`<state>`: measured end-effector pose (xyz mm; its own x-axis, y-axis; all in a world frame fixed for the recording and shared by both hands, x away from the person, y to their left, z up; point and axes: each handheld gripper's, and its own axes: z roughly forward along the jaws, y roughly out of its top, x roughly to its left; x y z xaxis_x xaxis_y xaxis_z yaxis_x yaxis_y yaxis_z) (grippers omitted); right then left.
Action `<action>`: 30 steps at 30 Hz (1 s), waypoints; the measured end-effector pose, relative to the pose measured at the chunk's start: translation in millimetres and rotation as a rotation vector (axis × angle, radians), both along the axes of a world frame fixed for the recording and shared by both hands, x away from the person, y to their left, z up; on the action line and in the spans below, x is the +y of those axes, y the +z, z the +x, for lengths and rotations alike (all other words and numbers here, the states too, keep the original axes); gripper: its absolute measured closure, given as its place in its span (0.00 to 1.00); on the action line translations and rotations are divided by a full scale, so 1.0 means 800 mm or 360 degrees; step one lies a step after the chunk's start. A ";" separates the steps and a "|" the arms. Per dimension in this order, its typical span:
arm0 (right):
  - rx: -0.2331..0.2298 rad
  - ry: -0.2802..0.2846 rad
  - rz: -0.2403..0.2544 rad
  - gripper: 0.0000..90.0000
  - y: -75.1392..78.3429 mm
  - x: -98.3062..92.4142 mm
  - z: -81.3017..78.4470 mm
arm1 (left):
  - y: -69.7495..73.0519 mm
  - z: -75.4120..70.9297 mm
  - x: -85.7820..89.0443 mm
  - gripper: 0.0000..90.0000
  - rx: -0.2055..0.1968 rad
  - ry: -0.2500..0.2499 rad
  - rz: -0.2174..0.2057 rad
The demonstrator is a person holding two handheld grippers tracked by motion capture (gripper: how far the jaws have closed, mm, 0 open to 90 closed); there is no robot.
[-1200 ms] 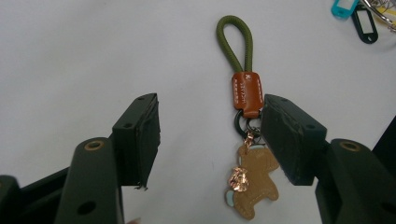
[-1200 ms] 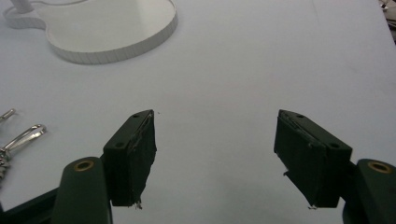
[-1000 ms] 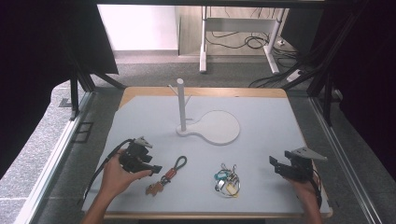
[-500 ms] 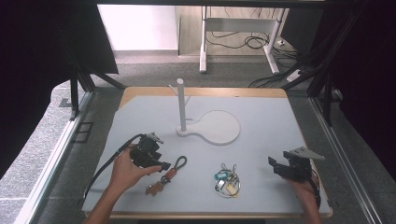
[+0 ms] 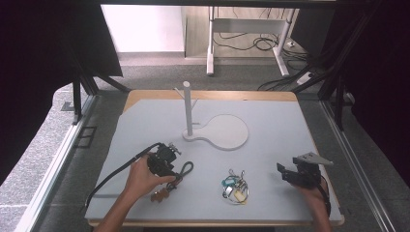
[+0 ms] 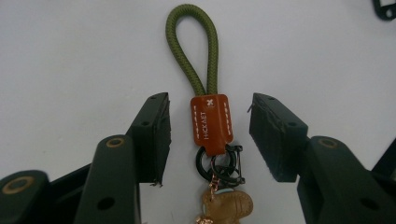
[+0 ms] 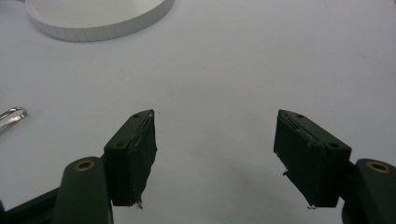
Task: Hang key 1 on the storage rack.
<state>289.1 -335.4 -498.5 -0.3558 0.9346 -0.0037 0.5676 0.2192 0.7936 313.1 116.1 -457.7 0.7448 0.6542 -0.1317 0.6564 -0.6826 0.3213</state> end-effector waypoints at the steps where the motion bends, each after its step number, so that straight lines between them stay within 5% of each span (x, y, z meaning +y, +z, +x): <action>1: 0.0003 -0.0002 -0.0005 0.33 0.000 0.000 0.000 | -0.002 0.001 -0.003 0.55 0.0007 -0.0005 0.0013; 10: 0.0016 -0.0011 -0.0015 0.33 -0.002 0.000 0.000 | -0.018 0.002 -0.016 0.59 0.0024 -0.0028 0.0120; 30: 0.0026 -0.0036 -0.0024 0.33 -0.002 -0.004 0.000 | -0.028 0.000 -0.020 0.73 0.0007 -0.0051 0.0176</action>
<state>289.3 -338.7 -499.7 -0.3346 0.9423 -0.0120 0.5856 0.2178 0.7808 313.5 100.2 -480.4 0.7653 0.6405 -0.0637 0.6347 -0.7345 0.2400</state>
